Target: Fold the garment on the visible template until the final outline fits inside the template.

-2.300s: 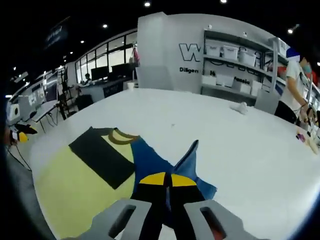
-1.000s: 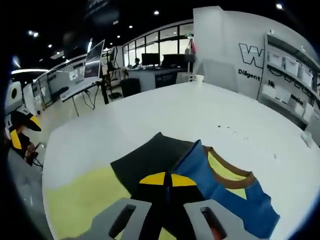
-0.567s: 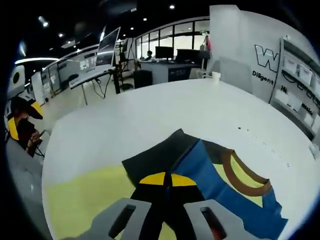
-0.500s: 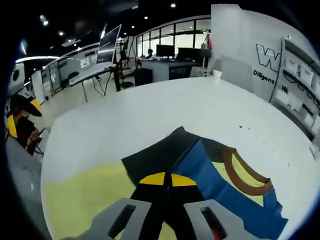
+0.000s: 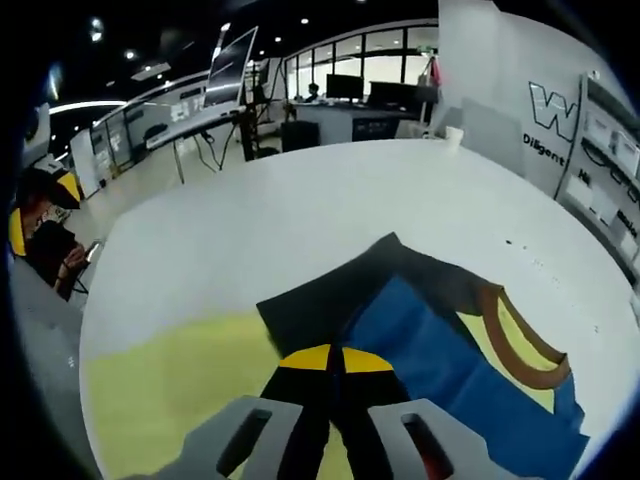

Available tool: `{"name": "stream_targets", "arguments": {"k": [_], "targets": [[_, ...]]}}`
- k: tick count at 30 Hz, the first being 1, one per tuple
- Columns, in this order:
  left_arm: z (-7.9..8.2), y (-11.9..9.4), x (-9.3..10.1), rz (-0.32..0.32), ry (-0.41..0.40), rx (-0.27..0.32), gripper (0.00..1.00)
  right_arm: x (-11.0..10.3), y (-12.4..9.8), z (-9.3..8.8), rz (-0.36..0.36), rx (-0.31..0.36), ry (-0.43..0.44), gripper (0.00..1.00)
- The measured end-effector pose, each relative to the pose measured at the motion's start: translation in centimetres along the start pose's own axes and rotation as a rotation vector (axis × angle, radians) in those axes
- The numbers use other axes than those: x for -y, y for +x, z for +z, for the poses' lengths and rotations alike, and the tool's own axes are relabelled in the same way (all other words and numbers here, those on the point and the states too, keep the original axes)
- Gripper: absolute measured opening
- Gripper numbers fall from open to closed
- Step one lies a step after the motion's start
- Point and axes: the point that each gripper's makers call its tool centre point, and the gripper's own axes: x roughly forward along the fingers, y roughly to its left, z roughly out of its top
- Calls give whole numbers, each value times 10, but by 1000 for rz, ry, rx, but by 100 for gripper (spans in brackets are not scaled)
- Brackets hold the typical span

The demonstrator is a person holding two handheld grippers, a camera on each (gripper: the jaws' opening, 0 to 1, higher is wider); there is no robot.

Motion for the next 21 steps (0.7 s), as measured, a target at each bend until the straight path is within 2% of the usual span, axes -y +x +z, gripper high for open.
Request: {"name": "stream_targets", "arguments": {"k": [3, 5, 6, 7, 9, 15, 21], "targets": [[-2, 0, 0, -1, 0, -4, 41, 0, 3, -1, 3, 0, 12, 0], [-3, 1, 0, -1, -4, -7, 41, -5, 4, 1, 30, 6, 48, 0], [-4, 2, -1, -2, -7, -9, 41, -6, 2, 3, 29, 9, 36, 0], [-5, 3, -2, -2, -8, -12, 41, -8, 0, 4, 34, 13, 36, 4], [-7, 6, -3, -3, -11, -19, 42, -10, -9, 6, 48, 25, 56, 8], [-22, 21, -3, -30, -25, -78, 42, 3, -47, -1, 24, 68, 71, 8], [-39, 37, 4, -75, -30, -133, 40, 12, -83, -28, -5, 65, 93, 9]]}}
